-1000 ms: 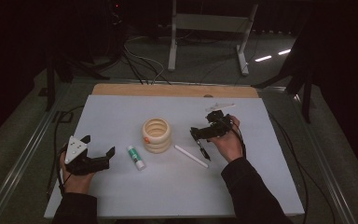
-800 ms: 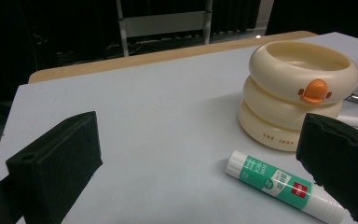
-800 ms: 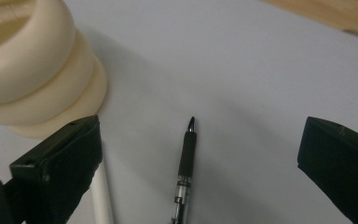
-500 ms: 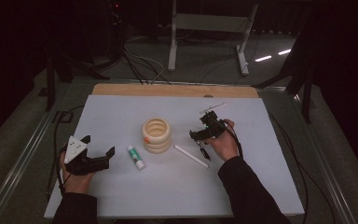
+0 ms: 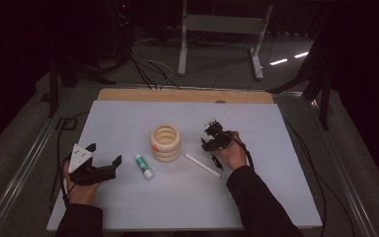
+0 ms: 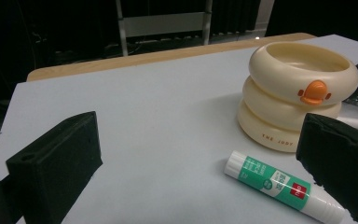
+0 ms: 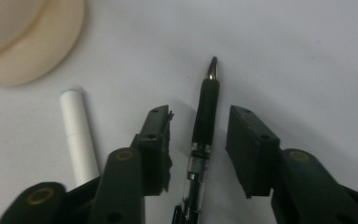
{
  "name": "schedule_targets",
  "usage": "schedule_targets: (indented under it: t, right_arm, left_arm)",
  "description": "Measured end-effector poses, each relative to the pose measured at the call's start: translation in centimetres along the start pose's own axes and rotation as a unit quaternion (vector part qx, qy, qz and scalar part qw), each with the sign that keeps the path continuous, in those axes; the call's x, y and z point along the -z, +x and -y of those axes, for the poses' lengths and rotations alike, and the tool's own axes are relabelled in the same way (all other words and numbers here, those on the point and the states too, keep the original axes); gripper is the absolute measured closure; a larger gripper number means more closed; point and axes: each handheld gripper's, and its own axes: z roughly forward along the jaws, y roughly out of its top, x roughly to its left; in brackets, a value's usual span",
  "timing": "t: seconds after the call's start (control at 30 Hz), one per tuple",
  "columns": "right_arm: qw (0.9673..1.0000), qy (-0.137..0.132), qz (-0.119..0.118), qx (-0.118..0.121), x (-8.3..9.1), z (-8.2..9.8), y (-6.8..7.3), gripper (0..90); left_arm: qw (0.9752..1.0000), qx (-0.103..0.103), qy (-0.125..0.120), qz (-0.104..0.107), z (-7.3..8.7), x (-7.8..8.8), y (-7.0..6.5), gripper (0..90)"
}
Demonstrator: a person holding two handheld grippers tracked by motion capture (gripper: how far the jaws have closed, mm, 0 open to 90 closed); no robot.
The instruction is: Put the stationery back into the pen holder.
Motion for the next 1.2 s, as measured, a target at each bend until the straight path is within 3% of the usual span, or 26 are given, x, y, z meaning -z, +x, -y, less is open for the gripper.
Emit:
schedule_targets:
  t: [0.17, 0.37, 0.83, 1.2]
  right_arm:
    - [0.9996, 0.023, 0.016, 0.0, -1.1, -0.1, 0.4, 69.0]
    - [0.9992, 0.024, 0.033, 0.005, -1.2, 0.0, 0.5, 79.5]
    - [0.9987, 0.022, 0.043, 0.015, -0.9, 0.1, 0.6, 80.1]
    - [0.9987, -0.004, 0.048, 0.018, 0.3, 0.1, 0.6, 80.0]
  left_arm:
    - [1.0, 0.0, 0.001, 0.001, 0.0, -0.1, -0.1, 0.4]
    - [1.0, 0.0, 0.002, 0.001, 0.0, -0.1, -0.1, 0.4]
    - [1.0, 0.002, 0.001, 0.0, 0.0, 0.0, 0.0, 0.4]
    - [1.0, 0.002, -0.002, 0.002, 0.0, 0.1, 0.1, 0.4]
